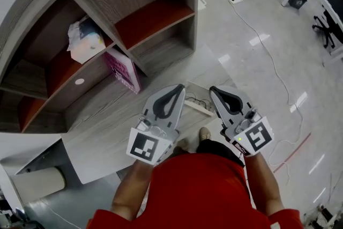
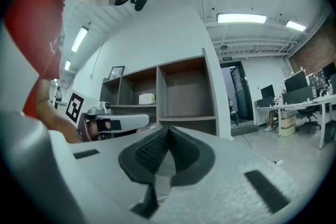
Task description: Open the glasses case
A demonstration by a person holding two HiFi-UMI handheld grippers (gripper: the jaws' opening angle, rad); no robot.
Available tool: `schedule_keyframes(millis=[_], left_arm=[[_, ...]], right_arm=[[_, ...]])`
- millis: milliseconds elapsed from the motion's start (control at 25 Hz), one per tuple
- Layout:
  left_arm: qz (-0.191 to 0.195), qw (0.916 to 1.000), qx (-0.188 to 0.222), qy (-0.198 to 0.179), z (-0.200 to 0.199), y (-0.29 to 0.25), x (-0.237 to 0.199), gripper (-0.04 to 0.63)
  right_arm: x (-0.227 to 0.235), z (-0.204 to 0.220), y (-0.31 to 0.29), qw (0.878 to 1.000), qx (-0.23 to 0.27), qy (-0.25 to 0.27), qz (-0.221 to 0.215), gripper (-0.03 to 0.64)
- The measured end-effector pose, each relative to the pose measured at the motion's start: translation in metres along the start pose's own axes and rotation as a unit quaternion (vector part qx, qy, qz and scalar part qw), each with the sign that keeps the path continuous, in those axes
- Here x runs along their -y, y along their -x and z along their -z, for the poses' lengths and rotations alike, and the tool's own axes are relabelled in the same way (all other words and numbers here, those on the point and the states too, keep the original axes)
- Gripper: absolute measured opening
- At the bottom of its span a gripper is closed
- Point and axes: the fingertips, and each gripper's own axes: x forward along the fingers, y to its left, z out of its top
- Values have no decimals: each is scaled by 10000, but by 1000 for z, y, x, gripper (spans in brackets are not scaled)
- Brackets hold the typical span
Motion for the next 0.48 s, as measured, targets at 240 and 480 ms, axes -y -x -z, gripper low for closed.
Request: schedule_keyframes(millis=[240,480], left_arm=[[-96,9995,288,-92,-13,9,-4,9],[-56,9994,297,-170,-13,10,-2,9]], right_arm=[[-8,-8,3,9998,142,-13,157,5],[-7,-10,6,9995,190,76,252,5]])
